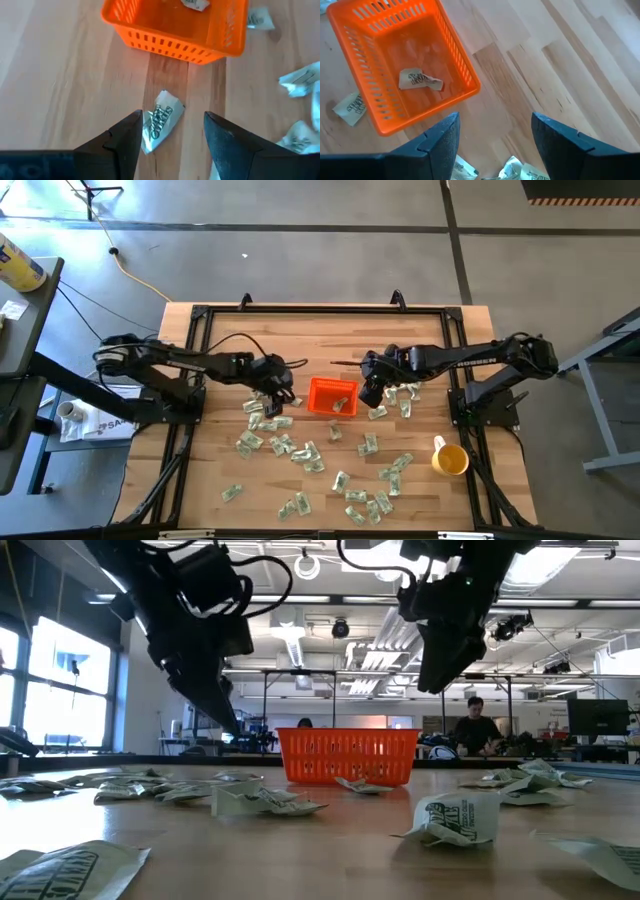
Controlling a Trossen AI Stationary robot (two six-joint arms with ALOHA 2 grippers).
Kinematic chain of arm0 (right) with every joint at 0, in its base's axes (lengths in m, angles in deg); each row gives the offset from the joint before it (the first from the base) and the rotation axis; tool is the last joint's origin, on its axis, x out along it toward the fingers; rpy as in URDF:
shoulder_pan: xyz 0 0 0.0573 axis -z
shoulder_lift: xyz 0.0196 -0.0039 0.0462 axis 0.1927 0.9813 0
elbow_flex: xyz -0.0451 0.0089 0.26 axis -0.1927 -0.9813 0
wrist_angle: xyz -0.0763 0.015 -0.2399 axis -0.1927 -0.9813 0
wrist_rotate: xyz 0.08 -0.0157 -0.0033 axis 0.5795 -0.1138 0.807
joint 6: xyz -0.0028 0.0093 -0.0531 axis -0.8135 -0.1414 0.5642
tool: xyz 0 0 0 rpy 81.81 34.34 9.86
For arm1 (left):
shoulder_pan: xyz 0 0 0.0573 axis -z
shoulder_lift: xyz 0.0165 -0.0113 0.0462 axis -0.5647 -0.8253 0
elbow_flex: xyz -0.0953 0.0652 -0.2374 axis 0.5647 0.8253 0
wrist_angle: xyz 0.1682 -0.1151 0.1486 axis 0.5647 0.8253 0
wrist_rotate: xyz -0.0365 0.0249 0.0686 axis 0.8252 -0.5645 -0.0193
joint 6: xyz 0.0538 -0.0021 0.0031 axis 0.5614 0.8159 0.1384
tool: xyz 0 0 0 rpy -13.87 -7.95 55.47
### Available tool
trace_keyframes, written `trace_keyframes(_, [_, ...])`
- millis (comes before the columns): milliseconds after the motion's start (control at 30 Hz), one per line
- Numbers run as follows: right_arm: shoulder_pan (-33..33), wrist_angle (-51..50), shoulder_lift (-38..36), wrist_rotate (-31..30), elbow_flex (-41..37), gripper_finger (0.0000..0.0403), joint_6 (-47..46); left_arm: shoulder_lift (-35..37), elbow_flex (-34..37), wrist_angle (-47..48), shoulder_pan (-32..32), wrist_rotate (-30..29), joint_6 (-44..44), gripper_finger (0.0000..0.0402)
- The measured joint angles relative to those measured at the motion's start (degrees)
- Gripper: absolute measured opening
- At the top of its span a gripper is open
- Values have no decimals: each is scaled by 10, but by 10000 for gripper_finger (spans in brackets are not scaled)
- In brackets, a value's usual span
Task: Pick and place Stevia / Truvia into bins
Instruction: Put the light green stevia packet into the orange bin
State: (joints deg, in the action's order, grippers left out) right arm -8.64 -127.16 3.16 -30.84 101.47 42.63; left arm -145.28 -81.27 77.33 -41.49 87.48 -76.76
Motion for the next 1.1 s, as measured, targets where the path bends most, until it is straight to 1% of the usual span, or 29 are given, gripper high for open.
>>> trace_keyframes(167, [-3,1,0,-10,0,236,-2,-36,0,-25,0,-35,41,256])
trace_keyframes(233, [-3,1,0,-12,0,236,-2,-44,0,-29,0,-38,45,260])
trace_keyframes(433, [-3,1,0,-15,0,236,-2,-61,0,-64,0,-38,63,267])
trace_keyframes(767, [-2,1,0,-26,0,236,-15,-62,0,-55,0,-33,84,267])
trace_keyframes(900, [-2,2,0,-27,0,236,-15,-79,0,-44,0,-27,84,267])
trace_keyframes(1100, [-2,3,0,-29,0,236,-26,-111,-1,-52,0,-19,89,266])
